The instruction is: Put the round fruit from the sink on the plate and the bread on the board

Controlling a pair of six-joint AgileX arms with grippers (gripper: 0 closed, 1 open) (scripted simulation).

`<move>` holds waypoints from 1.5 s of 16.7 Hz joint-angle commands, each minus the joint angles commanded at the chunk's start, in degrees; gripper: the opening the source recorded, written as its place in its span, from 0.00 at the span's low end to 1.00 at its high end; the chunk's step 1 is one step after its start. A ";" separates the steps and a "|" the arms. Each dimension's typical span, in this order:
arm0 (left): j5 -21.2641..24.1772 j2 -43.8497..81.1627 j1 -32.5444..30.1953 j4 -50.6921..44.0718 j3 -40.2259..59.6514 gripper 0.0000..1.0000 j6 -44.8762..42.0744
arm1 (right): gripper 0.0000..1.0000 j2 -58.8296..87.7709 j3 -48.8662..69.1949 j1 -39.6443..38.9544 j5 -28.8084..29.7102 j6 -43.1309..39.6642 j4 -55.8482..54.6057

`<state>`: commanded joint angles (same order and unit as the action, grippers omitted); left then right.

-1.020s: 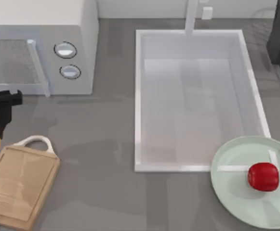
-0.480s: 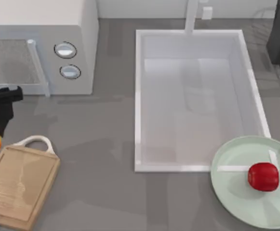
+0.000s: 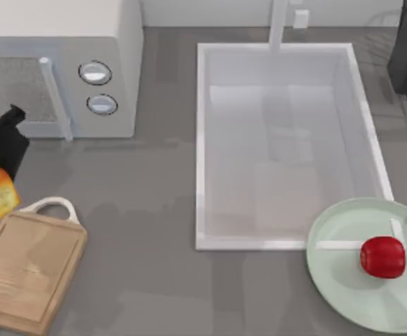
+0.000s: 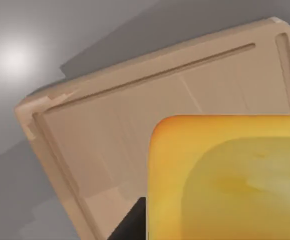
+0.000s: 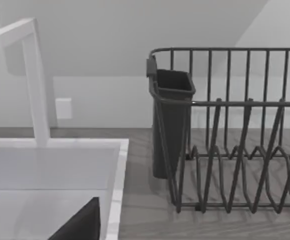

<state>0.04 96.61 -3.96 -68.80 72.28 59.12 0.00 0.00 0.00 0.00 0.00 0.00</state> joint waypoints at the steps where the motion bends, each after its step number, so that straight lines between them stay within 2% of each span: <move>1: 0.00 0.32 -0.29 0.16 -0.42 0.00 7.72 | 1.00 0.00 0.00 0.00 0.00 0.00 0.00; 9: 0.08 2.32 -2.79 1.78 -6.04 0.00 74.29 | 1.00 0.00 0.00 0.00 0.00 0.00 0.00; 14: 0.06 0.65 -4.14 5.05 -9.16 0.00 106.01 | 1.00 0.00 0.00 0.00 0.00 0.00 0.00; 16: 0.02 -0.81 -4.54 6.83 -10.18 0.00 115.18 | 1.00 0.00 0.00 0.00 0.00 0.00 0.00; 19: -0.06 -3.05 -4.97 9.30 -11.39 0.00 124.53 | 1.00 0.00 0.00 0.00 0.00 0.00 0.00; 22: -0.12 -4.20 -5.18 10.56 -11.88 0.00 128.66 | 1.00 0.00 0.00 0.00 0.00 0.00 0.00; 25: -0.12 -4.25 -5.19 10.62 -11.90 0.00 128.86 | 1.00 0.00 0.00 0.00 0.00 0.00 0.00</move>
<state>-0.08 92.37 -9.15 -58.18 60.39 187.98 0.00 0.00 0.00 0.00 0.00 0.00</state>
